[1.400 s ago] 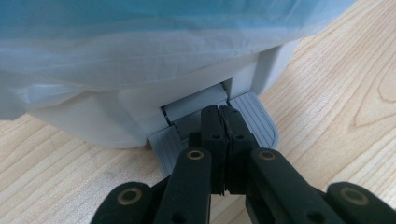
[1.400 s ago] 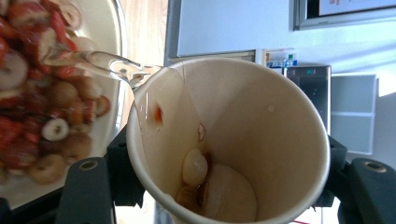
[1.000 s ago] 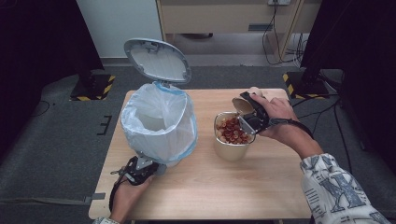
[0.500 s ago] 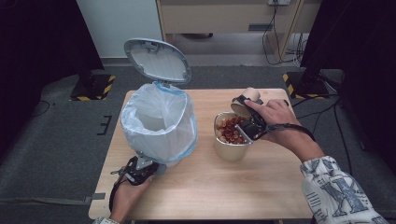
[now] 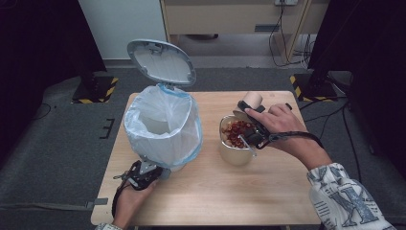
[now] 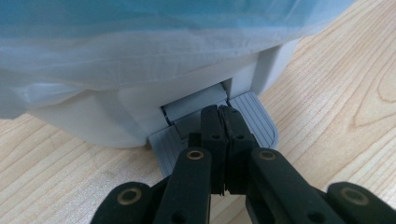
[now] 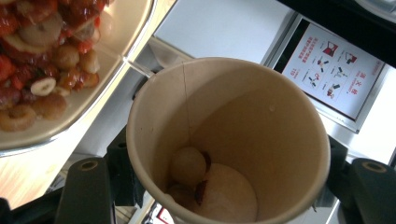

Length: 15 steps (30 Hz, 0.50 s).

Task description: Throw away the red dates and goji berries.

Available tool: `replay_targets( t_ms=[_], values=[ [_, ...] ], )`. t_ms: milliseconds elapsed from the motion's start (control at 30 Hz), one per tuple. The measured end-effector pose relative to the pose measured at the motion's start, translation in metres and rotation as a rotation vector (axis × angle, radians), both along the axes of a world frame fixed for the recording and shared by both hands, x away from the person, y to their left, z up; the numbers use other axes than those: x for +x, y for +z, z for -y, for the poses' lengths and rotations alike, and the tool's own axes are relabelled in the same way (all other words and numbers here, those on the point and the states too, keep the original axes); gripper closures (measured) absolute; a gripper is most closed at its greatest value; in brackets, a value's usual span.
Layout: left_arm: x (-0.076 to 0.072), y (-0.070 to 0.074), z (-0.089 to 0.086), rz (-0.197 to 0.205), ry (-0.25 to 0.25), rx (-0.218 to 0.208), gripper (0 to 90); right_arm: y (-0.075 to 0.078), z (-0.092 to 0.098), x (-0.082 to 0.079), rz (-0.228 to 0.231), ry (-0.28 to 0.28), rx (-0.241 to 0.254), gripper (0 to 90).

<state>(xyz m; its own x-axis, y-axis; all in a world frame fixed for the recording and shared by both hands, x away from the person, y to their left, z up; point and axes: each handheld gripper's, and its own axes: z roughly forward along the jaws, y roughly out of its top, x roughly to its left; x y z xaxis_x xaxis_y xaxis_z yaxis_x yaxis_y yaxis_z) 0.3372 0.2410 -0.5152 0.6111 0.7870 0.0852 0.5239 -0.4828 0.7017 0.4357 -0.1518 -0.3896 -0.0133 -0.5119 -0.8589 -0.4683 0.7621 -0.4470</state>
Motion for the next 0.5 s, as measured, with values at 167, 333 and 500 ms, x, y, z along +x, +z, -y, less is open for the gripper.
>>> replay_targets(
  t_ms=[167,333,500],
  values=[
    [0.0001,0.0000,-0.0002,-0.001,0.000,-0.003,88.3,-0.0008,0.0052,0.0071,0.008,-0.030,-0.038,31.6],
    [0.0000,0.0000,-0.0002,0.000,0.000,-0.001,88.3,0.0015,0.0027,0.0044,0.015,-0.021,-0.031,31.6],
    [-0.0001,0.0000,-0.0004,-0.001,0.000,-0.005,88.2,0.0011,0.0026,0.0025,0.025,-0.024,-0.030,31.3]
  ],
)
